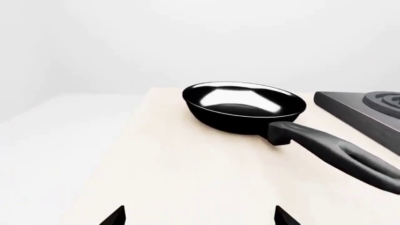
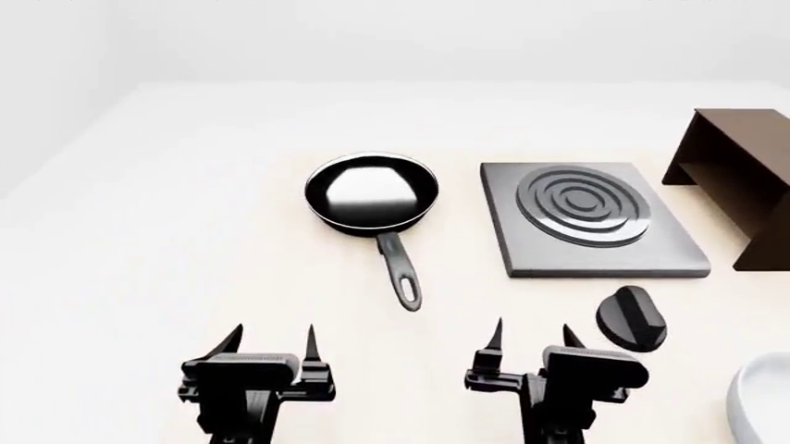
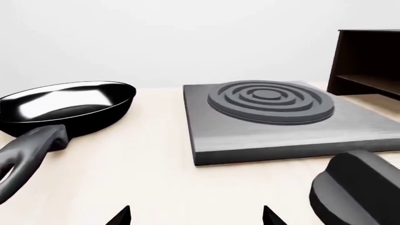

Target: Turn on the stove.

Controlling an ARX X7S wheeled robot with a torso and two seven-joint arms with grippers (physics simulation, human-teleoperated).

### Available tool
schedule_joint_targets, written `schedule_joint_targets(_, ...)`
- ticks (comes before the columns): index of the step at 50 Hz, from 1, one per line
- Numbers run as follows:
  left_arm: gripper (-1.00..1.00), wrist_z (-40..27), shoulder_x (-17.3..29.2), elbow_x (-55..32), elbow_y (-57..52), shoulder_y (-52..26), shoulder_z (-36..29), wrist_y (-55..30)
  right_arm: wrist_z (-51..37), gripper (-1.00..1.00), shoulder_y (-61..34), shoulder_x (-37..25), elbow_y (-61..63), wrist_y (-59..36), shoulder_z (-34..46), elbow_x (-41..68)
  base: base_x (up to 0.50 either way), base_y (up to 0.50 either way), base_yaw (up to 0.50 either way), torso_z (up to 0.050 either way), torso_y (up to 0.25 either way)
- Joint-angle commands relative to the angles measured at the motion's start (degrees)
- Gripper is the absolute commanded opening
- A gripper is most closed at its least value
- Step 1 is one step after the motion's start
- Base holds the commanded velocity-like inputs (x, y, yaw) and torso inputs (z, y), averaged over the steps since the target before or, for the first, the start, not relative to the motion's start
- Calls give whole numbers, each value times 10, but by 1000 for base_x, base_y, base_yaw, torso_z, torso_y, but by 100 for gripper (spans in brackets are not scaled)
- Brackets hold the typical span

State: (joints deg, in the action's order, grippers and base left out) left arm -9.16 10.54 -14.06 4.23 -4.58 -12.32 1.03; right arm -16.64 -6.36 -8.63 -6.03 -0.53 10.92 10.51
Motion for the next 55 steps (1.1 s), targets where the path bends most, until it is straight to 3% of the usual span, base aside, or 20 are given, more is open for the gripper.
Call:
schedule_joint_targets(1,100,-2,0,-1,10,-8,-4,3,-8,100,-9,-1,-14,7,1,0,0,0,0,0,0)
schedule_joint_targets(55,100,-14,9,-9,19,-18,-21,4,-82,100,-49,6,-49,1,-29,34,0,0,0,0,0)
